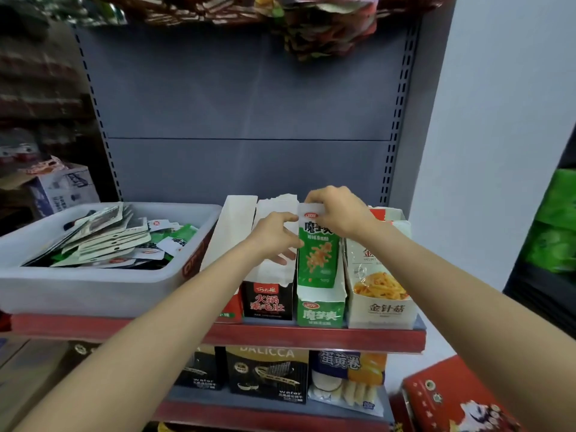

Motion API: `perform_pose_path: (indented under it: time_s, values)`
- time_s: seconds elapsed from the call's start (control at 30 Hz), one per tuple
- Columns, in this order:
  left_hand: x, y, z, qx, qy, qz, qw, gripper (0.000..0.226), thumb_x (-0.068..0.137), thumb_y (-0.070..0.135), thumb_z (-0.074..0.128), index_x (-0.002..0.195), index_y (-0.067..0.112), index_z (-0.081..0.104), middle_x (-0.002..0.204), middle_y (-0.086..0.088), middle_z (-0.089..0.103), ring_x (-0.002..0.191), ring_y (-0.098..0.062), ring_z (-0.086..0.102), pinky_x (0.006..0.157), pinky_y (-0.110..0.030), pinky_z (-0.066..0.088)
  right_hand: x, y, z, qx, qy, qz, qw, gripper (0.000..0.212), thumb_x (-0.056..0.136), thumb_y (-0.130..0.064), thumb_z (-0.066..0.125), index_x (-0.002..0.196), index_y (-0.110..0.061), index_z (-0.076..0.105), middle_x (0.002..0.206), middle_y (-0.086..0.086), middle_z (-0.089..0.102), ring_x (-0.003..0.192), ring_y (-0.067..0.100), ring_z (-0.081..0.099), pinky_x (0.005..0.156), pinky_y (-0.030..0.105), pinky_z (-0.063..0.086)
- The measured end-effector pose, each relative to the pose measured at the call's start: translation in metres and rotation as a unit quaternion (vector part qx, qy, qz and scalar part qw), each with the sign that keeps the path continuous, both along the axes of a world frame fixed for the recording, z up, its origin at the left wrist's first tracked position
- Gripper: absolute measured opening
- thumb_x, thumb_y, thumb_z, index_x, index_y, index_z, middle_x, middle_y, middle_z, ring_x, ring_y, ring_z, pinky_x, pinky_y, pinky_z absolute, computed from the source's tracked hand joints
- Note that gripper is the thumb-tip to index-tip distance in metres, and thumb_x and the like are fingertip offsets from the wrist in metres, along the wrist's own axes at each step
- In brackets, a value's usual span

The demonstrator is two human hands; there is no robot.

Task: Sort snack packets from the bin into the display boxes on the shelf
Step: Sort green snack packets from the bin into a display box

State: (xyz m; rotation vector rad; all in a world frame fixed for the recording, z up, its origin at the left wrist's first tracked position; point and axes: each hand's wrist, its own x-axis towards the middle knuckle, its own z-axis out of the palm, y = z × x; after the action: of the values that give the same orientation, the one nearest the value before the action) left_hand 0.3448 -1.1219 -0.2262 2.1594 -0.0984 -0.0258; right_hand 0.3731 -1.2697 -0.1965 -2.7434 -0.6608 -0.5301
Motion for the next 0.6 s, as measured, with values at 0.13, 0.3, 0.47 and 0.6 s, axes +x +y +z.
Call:
perform_pose_path:
  time_s: [0.13, 0.3, 0.47, 0.6]
  values:
    - [-0.002, 0.005, 0.001, -0.007, -0.008, -0.001, 1.000, 0.058, 0.088, 0.008, 0.062, 0.140, 0.018, 0.040, 0.100, -0.006, 0.068, 0.068, -0.018, 0.068, 0.055, -0.025, 0.055, 0.001, 0.009, -0.007, -0.096, -0.039, -0.039, 0.994, 0.038, 0.088, -0.008, 0.055, 0.123, -0.022, 0.055, 0.115, 0.008, 0.062, 0.104, 0.032, 0.057, 0.070, 0.034, 0.040]
    - [-0.016, 0.026, 0.008, 0.018, -0.090, 0.035, 0.995, 0.031, 0.090, 0.020, 0.057, 0.121, 0.020, 0.056, 0.094, -0.002, 0.068, 0.071, -0.017, 0.070, 0.061, -0.029, 0.056, -0.002, 0.020, -0.015, -0.153, -0.105, -0.056, 0.981, 0.049, 0.084, 0.004, 0.053, 0.128, -0.015, 0.048, 0.118, 0.007, 0.050, 0.114, 0.027, 0.045, 0.077, 0.035, 0.039]
    - [-0.037, 0.087, 0.007, 0.171, -0.250, 0.121, 0.945, 0.018, 0.089, 0.026, 0.054, 0.105, 0.027, 0.060, 0.086, 0.014, 0.063, 0.083, -0.015, 0.062, 0.076, -0.037, 0.053, -0.013, 0.055, -0.018, -0.039, -0.092, 0.003, 0.995, 0.044, 0.088, -0.008, 0.057, 0.130, -0.019, 0.050, 0.128, 0.003, 0.046, 0.119, 0.023, 0.042, 0.084, 0.035, 0.042]
    - [-0.049, 0.164, 0.007, 0.241, -0.282, 0.171, 0.913, 0.026, 0.085, 0.022, 0.062, 0.111, 0.020, 0.060, 0.107, 0.001, 0.063, 0.105, -0.022, 0.058, 0.087, -0.038, 0.047, -0.024, 0.109, -0.016, 0.027, -0.030, 0.081, 0.996, 0.034, 0.091, -0.021, 0.056, 0.125, -0.018, 0.054, 0.124, 0.005, 0.051, 0.115, 0.022, 0.048, 0.085, 0.035, 0.044]
